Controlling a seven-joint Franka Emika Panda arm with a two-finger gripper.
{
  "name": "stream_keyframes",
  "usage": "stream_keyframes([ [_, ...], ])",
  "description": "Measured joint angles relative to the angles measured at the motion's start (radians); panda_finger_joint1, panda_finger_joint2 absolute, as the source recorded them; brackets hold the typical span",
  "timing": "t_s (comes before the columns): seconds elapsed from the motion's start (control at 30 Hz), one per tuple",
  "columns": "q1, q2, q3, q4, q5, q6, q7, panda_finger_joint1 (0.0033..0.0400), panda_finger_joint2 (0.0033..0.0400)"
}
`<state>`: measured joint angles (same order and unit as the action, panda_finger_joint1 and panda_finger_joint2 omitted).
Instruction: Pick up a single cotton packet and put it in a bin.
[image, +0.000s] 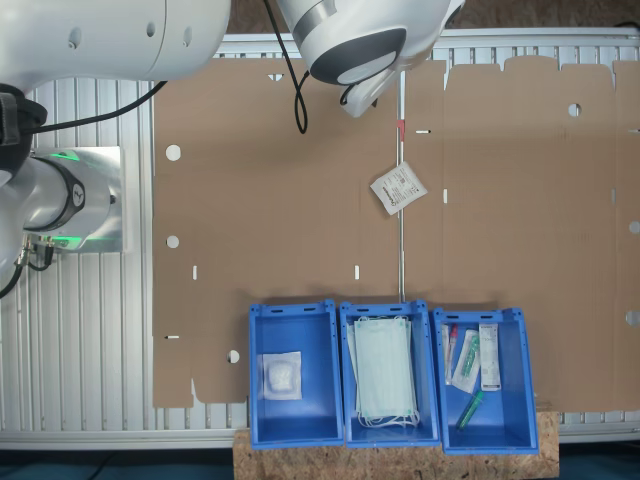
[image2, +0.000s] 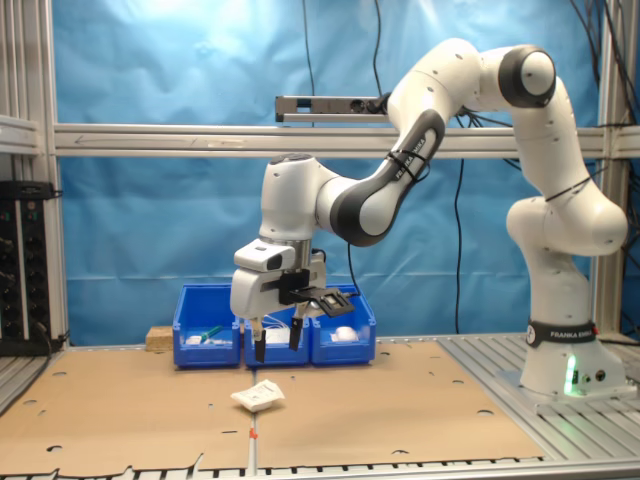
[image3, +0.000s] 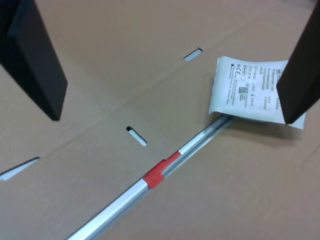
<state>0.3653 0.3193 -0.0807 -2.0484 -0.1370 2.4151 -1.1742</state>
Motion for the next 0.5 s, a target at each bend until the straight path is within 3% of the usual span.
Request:
stream_keyframes([
  [0.17,-0.034,0.037,-0.001,0.042,0.000,0.020,-0.057,0.0400,0.0400],
  [0.5,-0.100,0.092,-0.002,0.098,0.000,0.040,-0.132,0.0400,0.0400],
])
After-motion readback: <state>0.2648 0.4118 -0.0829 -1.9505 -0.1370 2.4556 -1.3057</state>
